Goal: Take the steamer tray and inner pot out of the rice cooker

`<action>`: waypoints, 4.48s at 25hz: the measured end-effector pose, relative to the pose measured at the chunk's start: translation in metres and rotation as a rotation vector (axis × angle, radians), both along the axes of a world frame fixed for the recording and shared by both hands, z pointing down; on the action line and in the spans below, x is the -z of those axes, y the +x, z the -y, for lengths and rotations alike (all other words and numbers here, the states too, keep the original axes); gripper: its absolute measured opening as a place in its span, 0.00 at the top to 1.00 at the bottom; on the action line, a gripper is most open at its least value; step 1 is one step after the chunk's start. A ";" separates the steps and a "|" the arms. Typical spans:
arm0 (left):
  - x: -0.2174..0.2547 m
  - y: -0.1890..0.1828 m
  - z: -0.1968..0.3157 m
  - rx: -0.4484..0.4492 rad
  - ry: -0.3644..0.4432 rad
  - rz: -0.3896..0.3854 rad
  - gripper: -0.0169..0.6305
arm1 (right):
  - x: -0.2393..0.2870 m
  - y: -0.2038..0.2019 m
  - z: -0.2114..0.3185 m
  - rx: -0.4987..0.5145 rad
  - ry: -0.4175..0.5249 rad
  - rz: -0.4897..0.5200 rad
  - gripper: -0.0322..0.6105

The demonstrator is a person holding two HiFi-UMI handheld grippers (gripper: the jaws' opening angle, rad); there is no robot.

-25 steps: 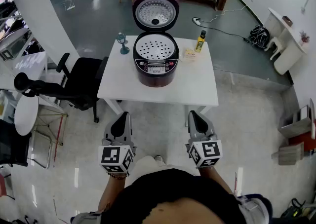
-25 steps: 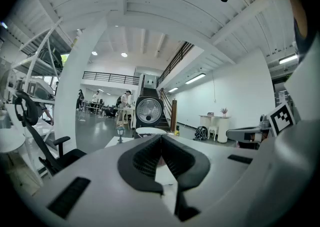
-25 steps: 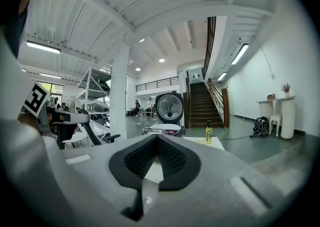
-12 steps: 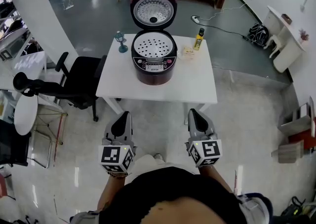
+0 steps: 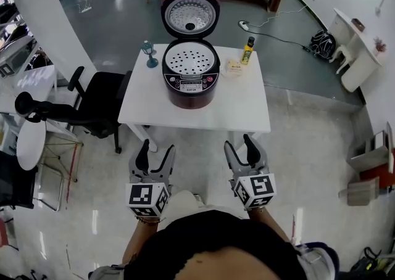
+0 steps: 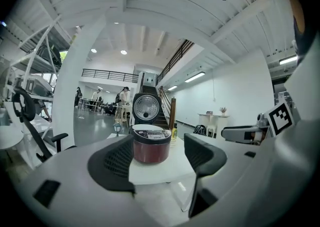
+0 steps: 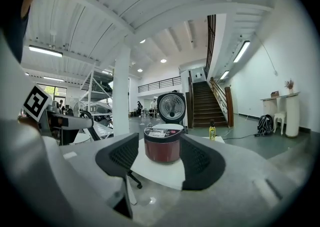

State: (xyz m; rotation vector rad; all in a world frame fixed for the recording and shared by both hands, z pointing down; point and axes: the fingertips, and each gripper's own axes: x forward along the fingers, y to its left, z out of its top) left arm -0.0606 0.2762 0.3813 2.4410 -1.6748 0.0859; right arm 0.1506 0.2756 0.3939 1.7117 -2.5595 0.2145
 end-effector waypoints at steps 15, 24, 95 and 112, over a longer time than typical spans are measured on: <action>-0.005 -0.014 0.021 0.025 -0.028 0.002 0.32 | -0.006 -0.009 0.029 0.010 -0.012 -0.041 0.48; -0.010 -0.014 0.092 0.029 -0.037 0.005 0.32 | -0.001 -0.019 0.094 0.070 0.023 -0.125 0.48; -0.132 0.008 0.481 -0.361 -0.560 0.847 0.32 | -0.122 -0.021 0.483 0.193 -0.567 -0.986 0.48; -0.121 0.013 0.480 -0.353 -0.547 0.876 0.33 | -0.065 -0.024 0.491 0.106 -0.365 -0.664 0.84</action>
